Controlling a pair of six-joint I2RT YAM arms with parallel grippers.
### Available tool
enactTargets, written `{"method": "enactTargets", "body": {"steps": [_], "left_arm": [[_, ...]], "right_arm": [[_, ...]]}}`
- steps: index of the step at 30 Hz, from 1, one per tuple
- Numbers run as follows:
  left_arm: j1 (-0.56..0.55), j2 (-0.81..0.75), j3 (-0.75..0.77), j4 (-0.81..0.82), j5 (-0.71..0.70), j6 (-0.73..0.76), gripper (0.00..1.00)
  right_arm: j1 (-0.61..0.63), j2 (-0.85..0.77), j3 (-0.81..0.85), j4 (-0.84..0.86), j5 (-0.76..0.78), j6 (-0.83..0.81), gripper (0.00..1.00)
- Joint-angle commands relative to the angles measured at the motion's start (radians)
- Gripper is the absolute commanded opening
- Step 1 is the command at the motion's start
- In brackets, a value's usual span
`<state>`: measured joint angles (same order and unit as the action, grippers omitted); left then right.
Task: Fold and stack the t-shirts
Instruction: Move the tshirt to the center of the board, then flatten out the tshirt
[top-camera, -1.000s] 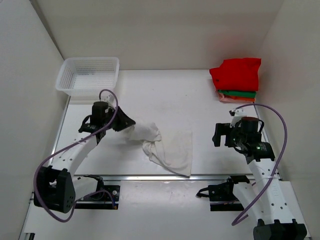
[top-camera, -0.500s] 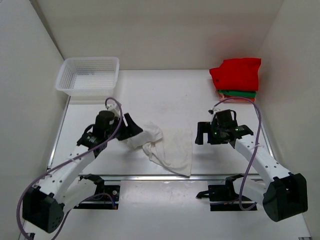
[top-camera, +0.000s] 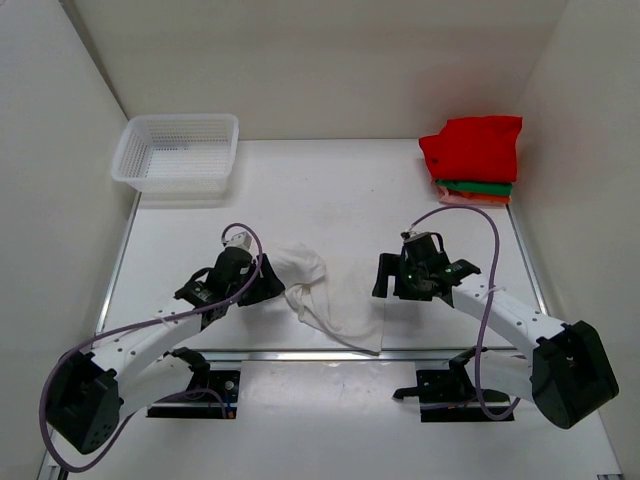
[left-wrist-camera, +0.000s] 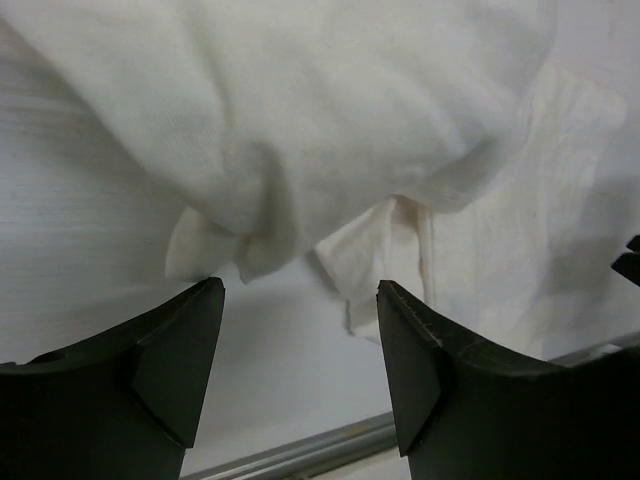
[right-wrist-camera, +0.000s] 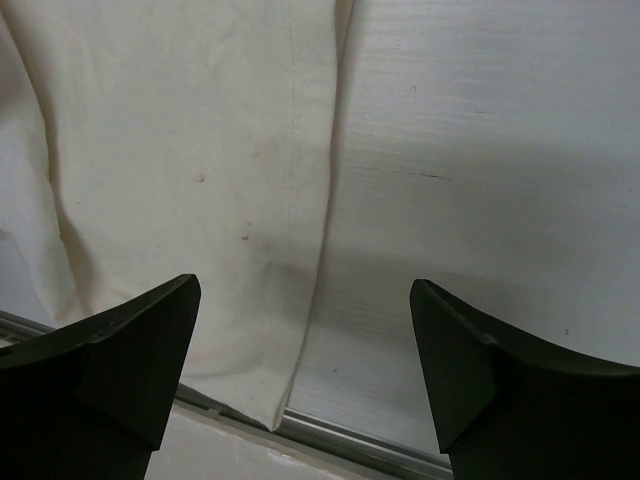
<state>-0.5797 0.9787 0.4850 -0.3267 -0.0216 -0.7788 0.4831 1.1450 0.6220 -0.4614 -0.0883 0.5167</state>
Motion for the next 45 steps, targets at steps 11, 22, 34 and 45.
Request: {"method": "enactTargets", "body": {"steps": [11,22,34,45], "left_arm": [[-0.043,0.097,-0.068,0.138,-0.137,-0.034,0.72],[-0.094,0.139,-0.091,0.252,-0.244,-0.126,0.61],[-0.068,0.003,0.001,0.164,-0.155,-0.192,0.0],[0.081,-0.166,0.213,-0.024,-0.041,-0.169,0.0]], "right_arm": [[-0.017,-0.031,-0.036,0.058,0.006,0.048,0.83],[-0.021,-0.031,-0.047,0.082,-0.011,0.046,0.81],[-0.055,-0.059,-0.047,0.043,-0.041,0.022,0.79],[0.054,-0.163,-0.09,-0.089,-0.068,0.098,0.59]]}}
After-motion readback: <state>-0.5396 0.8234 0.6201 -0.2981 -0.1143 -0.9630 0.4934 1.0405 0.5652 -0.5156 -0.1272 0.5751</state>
